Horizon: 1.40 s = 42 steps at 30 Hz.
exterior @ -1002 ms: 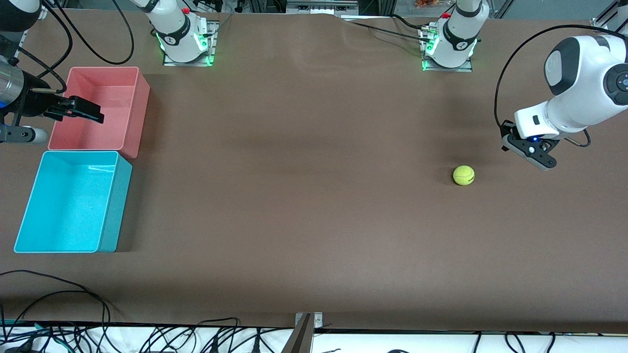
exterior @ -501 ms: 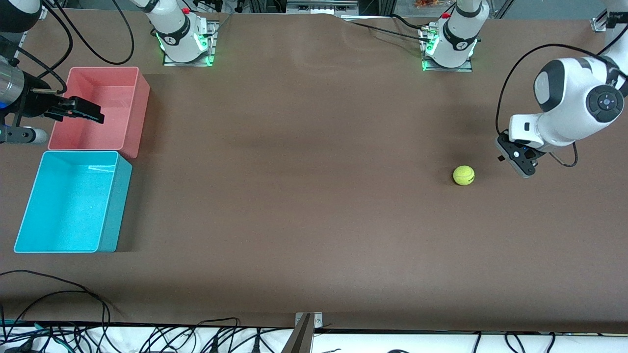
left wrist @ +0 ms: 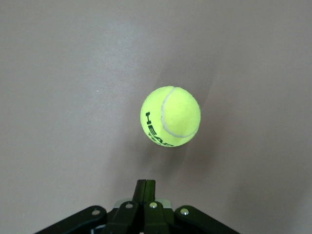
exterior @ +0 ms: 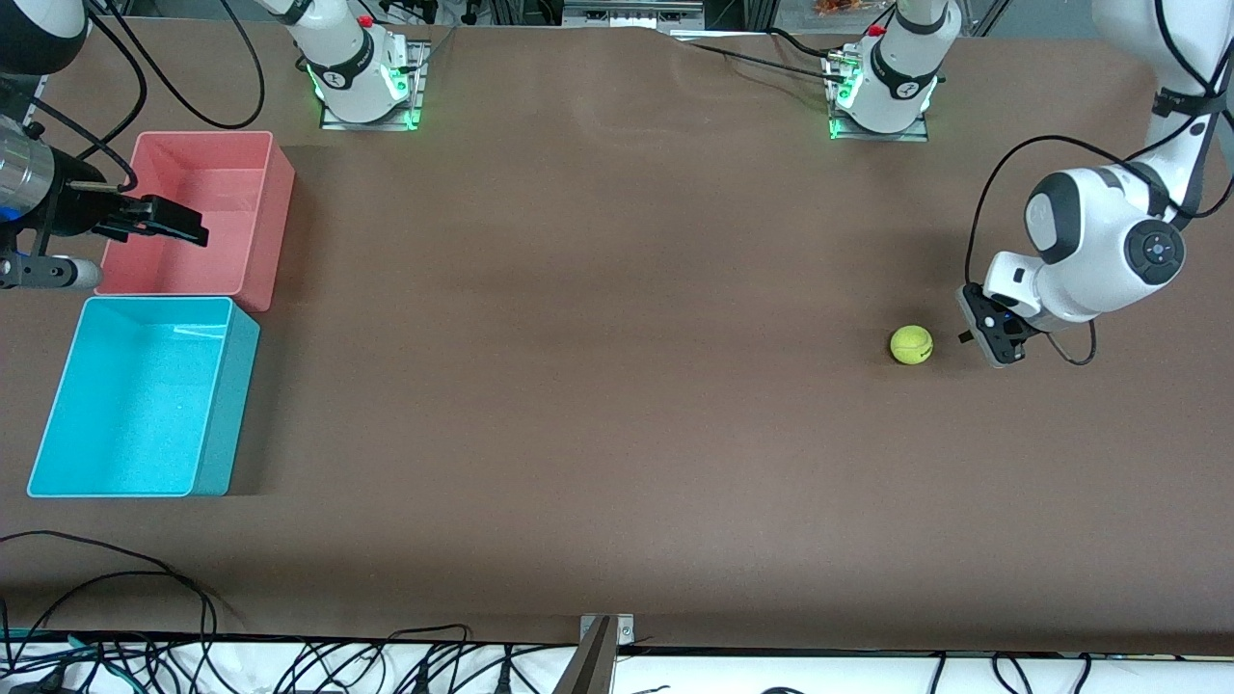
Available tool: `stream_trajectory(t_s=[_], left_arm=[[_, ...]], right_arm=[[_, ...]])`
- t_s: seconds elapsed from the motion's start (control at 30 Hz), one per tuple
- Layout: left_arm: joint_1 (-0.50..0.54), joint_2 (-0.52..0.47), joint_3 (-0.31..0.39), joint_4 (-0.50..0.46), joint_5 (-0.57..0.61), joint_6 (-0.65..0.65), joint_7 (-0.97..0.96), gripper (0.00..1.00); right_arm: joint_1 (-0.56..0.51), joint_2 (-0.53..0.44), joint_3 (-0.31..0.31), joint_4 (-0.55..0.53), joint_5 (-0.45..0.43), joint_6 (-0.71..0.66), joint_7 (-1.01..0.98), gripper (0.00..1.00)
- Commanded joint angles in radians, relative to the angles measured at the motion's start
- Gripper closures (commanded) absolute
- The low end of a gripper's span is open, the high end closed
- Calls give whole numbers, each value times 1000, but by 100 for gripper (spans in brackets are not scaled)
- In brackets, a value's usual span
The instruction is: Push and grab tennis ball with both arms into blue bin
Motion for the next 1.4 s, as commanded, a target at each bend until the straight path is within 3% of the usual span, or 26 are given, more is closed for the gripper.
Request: stream_trajectory(t_s=[0.0, 0.57, 1.14, 1.37], left_arm=[[12, 50, -9, 22, -22, 27, 79, 100], [-21, 118, -23, 31, -18, 76, 48, 100], [-116, 124, -175, 48, -16, 94, -347, 100], [-137, 118, -181, 61, -12, 88, -407, 100]], right_arm=[[3, 13, -1, 30, 0, -12, 12, 0], [3, 17, -2, 30, 3, -12, 12, 0], [3, 17, -2, 30, 1, -12, 12, 0], [3, 17, -2, 30, 0, -12, 12, 0]])
